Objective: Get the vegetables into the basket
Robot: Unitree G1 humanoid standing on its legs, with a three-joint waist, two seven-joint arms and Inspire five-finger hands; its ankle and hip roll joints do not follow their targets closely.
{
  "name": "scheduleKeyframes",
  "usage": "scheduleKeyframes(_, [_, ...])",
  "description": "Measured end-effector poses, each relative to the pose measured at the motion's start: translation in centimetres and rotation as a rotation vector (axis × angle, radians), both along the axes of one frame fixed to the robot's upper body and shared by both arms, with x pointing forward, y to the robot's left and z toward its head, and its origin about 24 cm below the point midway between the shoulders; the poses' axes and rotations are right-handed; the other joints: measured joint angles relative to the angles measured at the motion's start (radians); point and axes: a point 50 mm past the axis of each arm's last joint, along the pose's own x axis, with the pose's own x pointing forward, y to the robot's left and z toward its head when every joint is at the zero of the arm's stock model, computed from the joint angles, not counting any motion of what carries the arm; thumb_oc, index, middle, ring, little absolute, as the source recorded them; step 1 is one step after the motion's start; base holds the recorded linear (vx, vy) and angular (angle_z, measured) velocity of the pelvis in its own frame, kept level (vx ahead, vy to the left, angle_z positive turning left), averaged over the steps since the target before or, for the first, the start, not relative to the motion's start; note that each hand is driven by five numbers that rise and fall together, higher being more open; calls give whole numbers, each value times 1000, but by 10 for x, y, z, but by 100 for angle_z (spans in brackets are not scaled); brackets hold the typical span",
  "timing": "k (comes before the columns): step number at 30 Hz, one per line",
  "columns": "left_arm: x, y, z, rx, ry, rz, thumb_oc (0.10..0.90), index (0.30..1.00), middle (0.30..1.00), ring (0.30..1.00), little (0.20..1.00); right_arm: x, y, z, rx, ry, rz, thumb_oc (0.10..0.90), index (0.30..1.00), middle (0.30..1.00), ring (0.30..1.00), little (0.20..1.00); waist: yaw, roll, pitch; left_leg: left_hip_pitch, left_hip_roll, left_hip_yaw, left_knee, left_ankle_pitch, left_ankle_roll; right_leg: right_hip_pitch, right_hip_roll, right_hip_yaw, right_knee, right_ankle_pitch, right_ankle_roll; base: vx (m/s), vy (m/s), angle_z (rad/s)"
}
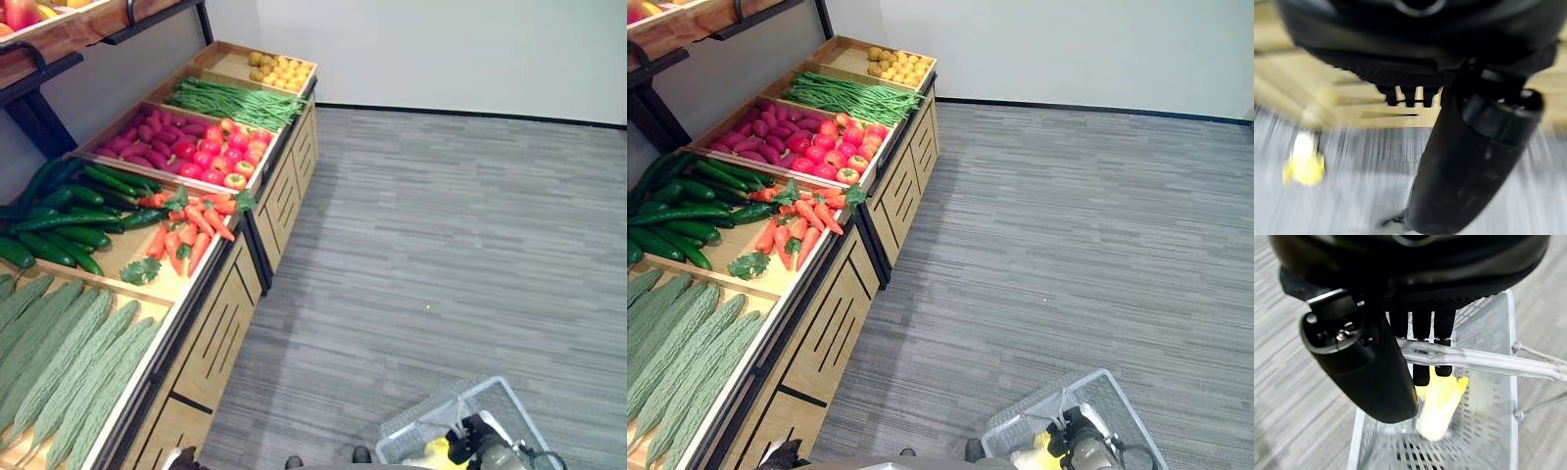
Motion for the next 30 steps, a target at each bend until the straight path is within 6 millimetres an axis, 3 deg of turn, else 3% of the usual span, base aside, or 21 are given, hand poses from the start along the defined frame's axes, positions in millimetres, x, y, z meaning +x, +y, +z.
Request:
scheduleKeyframes(15, [4, -10, -2, -19, 23, -166, 900, 1000, 1000, 1000, 1000, -27, 9, -11, 34, 73, -69, 400, 300, 300, 300, 300, -3, -1, -2, 2, 0, 7, 0, -8, 2, -3, 1, 11, 0, 0, 0, -5, 27, -2])
scheduleKeyframes(30, [19, -10, 0, -10, -12, -200, 900, 1000, 1000, 1000, 1000, -15, 12, -10, 44, 49, -43, 400, 300, 300, 300, 300, 0, -15, 11, -16, -10, 40, 0, -16, 6, -33, -7, 38, 1, 5, 10, -14, 89, -6])
